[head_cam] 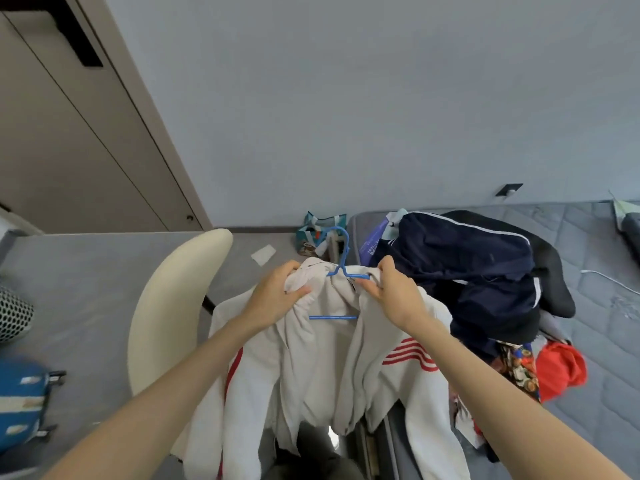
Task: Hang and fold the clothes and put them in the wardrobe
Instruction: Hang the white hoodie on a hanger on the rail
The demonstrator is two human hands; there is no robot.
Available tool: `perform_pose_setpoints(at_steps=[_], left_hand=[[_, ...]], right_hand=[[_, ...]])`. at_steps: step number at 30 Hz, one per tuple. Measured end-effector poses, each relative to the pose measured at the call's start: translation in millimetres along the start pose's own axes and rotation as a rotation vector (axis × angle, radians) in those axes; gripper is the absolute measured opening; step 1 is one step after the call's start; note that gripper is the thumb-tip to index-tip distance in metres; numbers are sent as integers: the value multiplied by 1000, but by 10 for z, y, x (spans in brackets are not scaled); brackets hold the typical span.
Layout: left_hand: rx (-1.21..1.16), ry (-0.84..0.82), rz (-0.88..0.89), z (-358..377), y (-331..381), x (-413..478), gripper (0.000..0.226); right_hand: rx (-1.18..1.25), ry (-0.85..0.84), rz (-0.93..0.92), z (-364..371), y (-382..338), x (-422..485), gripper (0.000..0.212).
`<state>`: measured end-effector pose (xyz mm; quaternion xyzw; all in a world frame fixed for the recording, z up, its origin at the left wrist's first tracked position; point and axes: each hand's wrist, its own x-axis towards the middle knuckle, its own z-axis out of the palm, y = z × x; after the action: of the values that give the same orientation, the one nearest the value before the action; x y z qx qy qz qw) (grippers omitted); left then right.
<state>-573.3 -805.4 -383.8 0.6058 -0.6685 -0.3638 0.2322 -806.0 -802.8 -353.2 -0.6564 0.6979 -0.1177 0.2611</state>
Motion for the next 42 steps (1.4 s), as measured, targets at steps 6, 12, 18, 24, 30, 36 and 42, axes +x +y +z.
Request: perform_pose_setpoints(at_steps=[6, 12, 18, 24, 30, 36, 42], left_hand=[[63, 30, -97, 311, -493, 561, 38], [97, 57, -190, 715, -1077, 1045, 38], [121, 93, -275, 1129, -1631, 1497, 40], [148, 129, -357, 1471, -2139, 1879, 36], [-143, 174, -376, 1799, -2184, 1817, 62], [-320, 172, -510, 1945, -2044, 1200, 75], [-358, 110, -700, 2209, -2001, 346, 77]], right_hand=[[-93, -26, 13, 466, 197, 678, 33], [-174, -92, 6, 1007, 469, 1415, 23], [-213, -84, 6, 1578, 739, 1996, 20], [-273, -96, 7, 2097, 1001, 2383, 18], [-377, -135, -68, 2353, 1136, 2238, 46], [-210, -83, -135, 2319, 1128, 1763, 49], [27, 42, 17, 2482, 1222, 1032, 40]])
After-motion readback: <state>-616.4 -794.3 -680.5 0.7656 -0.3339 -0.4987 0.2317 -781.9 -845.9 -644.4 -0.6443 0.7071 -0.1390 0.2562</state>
